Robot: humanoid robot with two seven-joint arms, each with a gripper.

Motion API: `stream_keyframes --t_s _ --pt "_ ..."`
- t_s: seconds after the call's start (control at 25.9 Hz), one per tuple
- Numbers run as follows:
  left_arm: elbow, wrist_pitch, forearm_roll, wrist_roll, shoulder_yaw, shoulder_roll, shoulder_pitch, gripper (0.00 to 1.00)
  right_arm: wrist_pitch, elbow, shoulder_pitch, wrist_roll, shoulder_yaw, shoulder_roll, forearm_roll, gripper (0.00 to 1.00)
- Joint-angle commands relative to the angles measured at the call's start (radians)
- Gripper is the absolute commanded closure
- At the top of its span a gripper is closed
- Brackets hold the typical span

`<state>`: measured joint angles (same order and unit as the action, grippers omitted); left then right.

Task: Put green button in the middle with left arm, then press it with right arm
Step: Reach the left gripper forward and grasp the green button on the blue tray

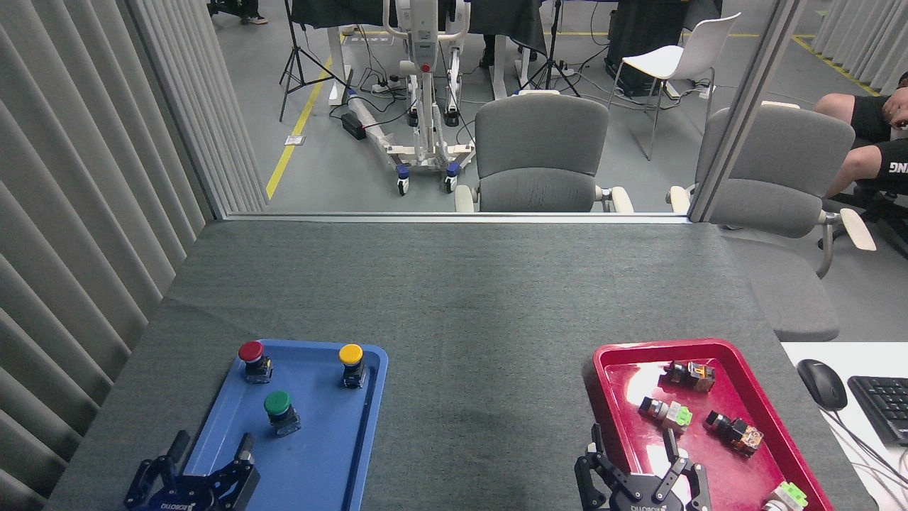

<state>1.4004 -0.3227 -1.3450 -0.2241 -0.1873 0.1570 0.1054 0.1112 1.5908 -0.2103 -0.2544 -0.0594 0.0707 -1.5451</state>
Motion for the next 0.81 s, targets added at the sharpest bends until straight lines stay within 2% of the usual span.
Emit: stream_keyframes --t_s 0.0,0.15,0.5,0.77 --pt "-0.07 0.008 -0.002 0.002 0.062 0.009 -0.044 0.01 -0.001 0.001 0.0 0.0 0.0 0.0 -0.001 0.0" --pt "-0.184 0.096 -0.01 -0.006 0.123 0.025 -0.098 0.01 -0.001 0.001 -0.001 0.0 0.0 0.0 -0.001 0.0" --pt "-0.36 0.134 -0.029 -0.015 0.192 0.038 -0.22 0.01 -0.001 0.001 -0.001 -0.002 0.0 0.0 -0.004 0.0" --pt "-0.374 0.166 -0.031 -0.038 0.236 0.041 -0.24 0.01 -0.001 0.003 0.0 -0.002 0.0 0.0 -0.006 0.0"
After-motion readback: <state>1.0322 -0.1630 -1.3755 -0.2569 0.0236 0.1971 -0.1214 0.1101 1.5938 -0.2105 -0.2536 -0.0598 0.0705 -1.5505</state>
